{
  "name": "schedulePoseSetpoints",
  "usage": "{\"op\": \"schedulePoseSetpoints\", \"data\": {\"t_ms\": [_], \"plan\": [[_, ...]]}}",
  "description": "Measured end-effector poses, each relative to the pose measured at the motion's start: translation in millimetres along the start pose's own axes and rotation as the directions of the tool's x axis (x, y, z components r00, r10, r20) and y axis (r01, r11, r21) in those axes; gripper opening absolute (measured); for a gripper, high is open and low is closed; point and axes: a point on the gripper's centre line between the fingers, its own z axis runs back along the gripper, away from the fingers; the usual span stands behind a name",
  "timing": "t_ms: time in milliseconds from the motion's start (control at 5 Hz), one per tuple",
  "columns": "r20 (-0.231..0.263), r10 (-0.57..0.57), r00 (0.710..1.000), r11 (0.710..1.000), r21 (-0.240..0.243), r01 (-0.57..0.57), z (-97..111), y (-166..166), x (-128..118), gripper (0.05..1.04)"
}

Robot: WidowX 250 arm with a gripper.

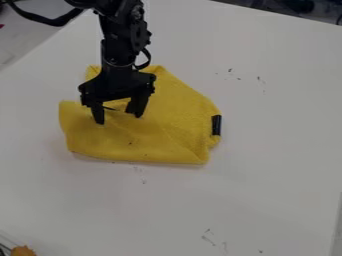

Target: Unfold the cloth from top to bottom

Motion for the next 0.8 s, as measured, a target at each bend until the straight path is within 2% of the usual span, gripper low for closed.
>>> {"op": "schedulePoseSetpoints", "data": {"t_ms": [200, 600, 800], "plan": [[-0.014, -0.015, 1.000, 1.000, 0.010, 0.015, -6.2, 0.8, -1.8, 0.950], [-0.033, -0.023, 0.999, 1.000, 0.012, 0.024, -5.7, -1.1, -1.6, 0.378], [-0.029, -0.030, 0.999, 1.000, 0.010, 0.030, -2.9, -2.8, 2.6, 0.159]]}}
